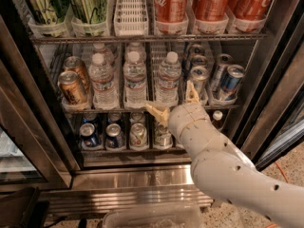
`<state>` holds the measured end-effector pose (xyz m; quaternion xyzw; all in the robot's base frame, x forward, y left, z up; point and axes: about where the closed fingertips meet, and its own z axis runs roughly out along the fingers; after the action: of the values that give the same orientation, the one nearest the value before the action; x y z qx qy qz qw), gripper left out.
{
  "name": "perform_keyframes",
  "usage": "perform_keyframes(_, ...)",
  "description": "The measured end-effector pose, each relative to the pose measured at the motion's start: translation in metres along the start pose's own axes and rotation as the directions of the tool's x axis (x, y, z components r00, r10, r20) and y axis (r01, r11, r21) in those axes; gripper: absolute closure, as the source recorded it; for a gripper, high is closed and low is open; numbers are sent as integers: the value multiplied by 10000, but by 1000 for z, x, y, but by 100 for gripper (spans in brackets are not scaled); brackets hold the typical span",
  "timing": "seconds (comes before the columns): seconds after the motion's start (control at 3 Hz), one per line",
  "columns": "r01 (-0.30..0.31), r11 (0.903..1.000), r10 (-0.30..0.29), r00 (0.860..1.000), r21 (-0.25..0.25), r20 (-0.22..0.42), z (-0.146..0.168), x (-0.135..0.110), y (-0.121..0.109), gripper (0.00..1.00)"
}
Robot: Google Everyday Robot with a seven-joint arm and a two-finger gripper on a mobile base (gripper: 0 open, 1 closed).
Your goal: Pick water bottle from middle shelf of fridge
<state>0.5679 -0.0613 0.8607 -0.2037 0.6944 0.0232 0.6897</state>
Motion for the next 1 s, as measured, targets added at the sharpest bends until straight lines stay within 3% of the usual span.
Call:
perform_keyframes(0.67, 300, 9995, -306, 9984, 121, 486, 10, -2, -8, 18)
perform_keyframes(1.0, 599, 9978, -619, 9949, 274, 797, 31, 0, -4, 27)
